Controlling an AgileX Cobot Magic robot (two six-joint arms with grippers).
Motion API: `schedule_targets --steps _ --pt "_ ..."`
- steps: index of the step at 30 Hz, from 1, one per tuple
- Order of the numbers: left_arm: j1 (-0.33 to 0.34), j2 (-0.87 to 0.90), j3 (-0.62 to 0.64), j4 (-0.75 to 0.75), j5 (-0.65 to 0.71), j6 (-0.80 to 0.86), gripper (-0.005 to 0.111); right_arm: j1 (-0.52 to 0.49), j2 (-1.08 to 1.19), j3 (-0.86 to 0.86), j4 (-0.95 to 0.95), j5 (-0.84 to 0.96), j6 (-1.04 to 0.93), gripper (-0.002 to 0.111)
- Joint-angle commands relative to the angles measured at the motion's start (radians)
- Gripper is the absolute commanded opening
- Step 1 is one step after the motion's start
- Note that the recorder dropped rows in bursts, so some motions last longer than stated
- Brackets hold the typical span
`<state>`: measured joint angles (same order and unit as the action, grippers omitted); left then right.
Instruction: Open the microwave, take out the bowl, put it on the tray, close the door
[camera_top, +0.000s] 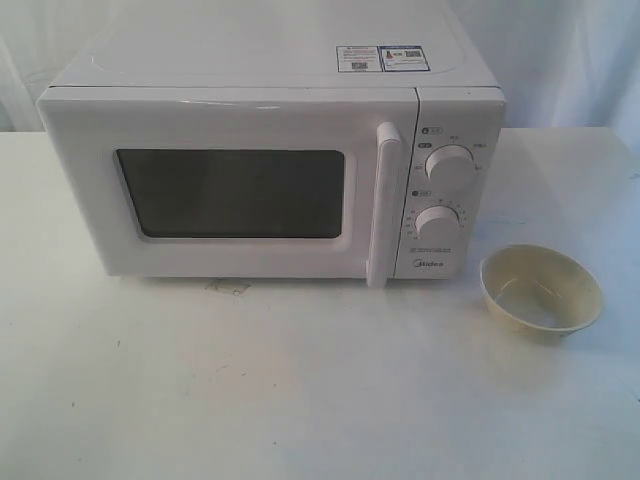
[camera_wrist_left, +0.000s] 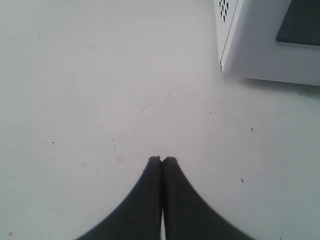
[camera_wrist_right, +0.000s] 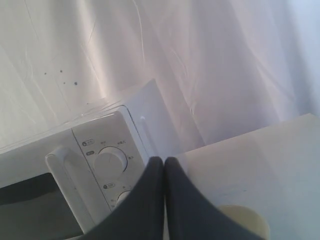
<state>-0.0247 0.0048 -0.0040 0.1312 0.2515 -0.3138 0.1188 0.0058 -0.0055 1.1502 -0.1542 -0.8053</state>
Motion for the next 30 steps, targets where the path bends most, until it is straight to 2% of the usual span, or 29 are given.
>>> schedule_targets --steps 1,8,11,12,14,15,18,22,30 --pt "0.004 -0.005 0.004 0.004 0.002 0.004 0.0 -0.008 -0.006 0.005 -0.002 -0.009 -0.009 0.0" --pt "0.004 -0.005 0.004 0.004 0.002 0.004 0.0 -0.008 -0.006 0.005 -0.042 -0.002 0.026 0.0" --pt "0.004 -0.005 0.004 0.004 0.002 0.004 0.0 -0.008 -0.006 0.005 -0.415 0.089 0.286 0.0" --pt "0.004 -0.005 0.004 0.004 0.002 0.004 0.0 -0.008 -0.006 0.005 -0.62 0.127 0.445 0.0" --pt "0.004 -0.005 0.004 0.004 0.002 0.004 0.0 -0.008 -0.006 0.005 -0.896 0.183 0.674 0.0" --pt "0.004 -0.005 0.004 0.004 0.002 0.004 0.0 -0.008 -0.006 0.005 -1.069 0.24 0.853 0.0" --pt "0.004 -0.005 0.004 0.004 0.002 0.004 0.0 -0.008 -0.006 0.005 -1.298 0.366 1.055 0.0" --pt "0.004 -0.005 0.004 0.004 0.002 0.004 0.0 -0.008 -0.006 0.005 -1.335 0.512 1.075 0.0" --pt "0.004 -0.005 0.004 0.004 0.002 0.004 0.0 -0.008 -0.006 0.005 -1.346 0.512 1.065 0.0"
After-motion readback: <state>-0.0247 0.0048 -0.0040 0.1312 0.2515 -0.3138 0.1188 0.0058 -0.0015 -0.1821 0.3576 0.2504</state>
